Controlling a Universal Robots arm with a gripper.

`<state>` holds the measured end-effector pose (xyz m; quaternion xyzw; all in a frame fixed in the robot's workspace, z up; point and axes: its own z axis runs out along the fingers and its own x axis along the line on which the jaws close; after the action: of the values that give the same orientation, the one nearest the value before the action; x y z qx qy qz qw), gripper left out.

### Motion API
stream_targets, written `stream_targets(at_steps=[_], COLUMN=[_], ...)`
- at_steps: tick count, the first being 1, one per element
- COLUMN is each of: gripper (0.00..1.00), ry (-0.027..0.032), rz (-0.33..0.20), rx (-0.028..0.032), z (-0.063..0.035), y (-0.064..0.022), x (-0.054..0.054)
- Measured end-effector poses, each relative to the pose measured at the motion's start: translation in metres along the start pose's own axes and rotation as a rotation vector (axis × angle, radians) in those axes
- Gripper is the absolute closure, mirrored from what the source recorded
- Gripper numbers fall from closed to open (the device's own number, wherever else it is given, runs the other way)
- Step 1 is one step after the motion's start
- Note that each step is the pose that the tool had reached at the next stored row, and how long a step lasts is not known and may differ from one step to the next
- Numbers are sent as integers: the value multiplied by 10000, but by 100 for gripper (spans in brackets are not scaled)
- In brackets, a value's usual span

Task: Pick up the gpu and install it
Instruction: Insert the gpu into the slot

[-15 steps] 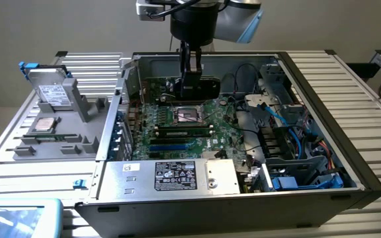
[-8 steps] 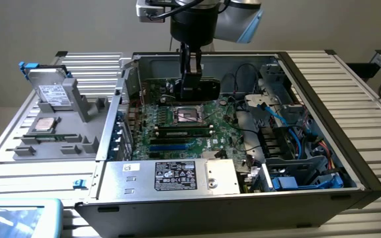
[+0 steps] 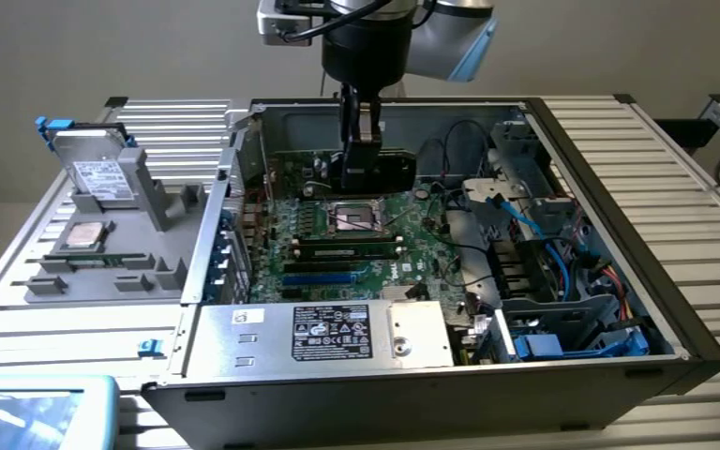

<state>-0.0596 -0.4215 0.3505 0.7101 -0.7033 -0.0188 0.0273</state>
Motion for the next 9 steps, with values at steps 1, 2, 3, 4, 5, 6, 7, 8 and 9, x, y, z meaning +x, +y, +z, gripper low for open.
stream_targets(at_steps=[1,2,3,4,5,6,7,8,9], gripper=[71,71,71,71,71,71,71,71,71], ry=[0,-2,-1,-2,-2,0,0,-2,-2], rz=[0,0,1,0,1,1,1,1,1], rx=[0,0,-2,-3,-3,-4,-4,-4,-3], z=[2,4,6,8,10,12,15,20,28], y=[0,0,0,0,0,0,0,-1,-1], x=[5,8,10,13,14,15,17,18,19])
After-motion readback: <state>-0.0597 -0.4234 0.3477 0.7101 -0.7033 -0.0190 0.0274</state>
